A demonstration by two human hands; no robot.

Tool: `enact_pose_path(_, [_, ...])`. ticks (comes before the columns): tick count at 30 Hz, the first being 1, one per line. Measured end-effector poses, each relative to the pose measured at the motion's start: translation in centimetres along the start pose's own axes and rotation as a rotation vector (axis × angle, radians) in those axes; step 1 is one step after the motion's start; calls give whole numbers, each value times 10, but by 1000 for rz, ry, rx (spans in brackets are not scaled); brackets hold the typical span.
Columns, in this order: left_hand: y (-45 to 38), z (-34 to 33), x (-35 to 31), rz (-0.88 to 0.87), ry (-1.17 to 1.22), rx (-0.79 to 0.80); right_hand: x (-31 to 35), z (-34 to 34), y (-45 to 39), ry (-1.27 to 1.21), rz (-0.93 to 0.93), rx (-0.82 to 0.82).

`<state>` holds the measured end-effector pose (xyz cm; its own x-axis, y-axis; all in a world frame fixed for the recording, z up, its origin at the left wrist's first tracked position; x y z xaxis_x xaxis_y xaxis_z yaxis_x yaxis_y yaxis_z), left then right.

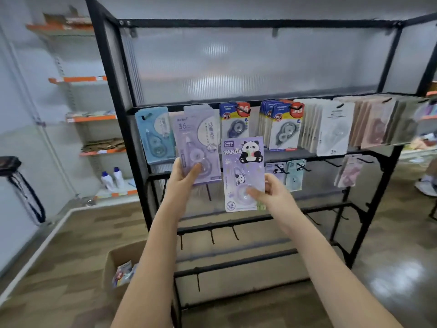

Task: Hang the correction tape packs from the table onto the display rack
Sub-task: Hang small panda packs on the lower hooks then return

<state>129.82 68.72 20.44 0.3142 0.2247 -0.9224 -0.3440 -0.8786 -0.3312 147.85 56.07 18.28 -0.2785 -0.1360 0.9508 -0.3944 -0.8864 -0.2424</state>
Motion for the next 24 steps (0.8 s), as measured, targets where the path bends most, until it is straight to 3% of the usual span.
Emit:
enact_pose_path(13, [-70, 0, 43, 95, -142, -168, -37, 3, -74, -69, -27, 218])
enact_pose_path(24, [-82, 12, 90, 239, -37, -283, -67, 10, -65, -35, -98, 217])
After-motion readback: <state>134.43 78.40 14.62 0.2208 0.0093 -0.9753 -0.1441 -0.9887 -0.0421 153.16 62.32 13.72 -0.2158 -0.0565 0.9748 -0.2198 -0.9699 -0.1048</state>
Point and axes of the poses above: each hand's wrist, its own y-axis away from the middle knuckle, its own z-axis out of the back of the hand, x = y × z, the point moved 10 cm from there along -y, towards the middle knuckle, and after that the axes turned 8 degrees about y, right-handed, at the moved point
